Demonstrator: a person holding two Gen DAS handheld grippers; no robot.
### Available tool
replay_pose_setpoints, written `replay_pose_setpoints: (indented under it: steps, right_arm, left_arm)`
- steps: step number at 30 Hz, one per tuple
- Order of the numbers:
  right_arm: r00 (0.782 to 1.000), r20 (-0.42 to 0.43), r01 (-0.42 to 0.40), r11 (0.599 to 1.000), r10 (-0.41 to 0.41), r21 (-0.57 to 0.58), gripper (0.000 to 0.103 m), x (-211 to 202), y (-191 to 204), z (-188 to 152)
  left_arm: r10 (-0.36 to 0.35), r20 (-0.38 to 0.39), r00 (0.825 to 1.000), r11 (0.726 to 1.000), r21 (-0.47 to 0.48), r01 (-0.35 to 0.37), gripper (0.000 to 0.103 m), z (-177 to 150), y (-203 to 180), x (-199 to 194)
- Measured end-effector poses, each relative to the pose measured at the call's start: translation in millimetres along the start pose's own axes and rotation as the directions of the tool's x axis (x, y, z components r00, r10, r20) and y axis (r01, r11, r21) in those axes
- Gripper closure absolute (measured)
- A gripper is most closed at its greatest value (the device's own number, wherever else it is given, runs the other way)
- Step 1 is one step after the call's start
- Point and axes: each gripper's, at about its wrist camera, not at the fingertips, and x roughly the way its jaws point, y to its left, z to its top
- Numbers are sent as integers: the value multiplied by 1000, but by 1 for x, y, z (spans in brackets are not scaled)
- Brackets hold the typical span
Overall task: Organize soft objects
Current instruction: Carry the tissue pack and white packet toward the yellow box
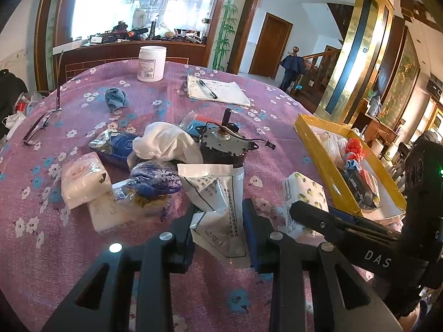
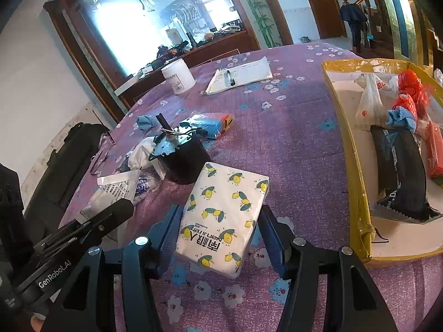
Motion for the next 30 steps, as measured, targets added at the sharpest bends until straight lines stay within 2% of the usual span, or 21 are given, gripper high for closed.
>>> replay_pose_setpoints:
  steps: [13, 30]
  right_arm:
    - [998, 59, 9, 1000, -10, 12, 42, -12, -4, 1]
    - [996, 85, 11, 1000, -13, 23, 42, -29, -10, 0]
  left_arm:
    - [-3, 7, 1000, 1000, 7, 3, 73, -1, -2, -3]
    - [-7, 9, 1000, 1000, 10, 6, 73, 0, -6, -3]
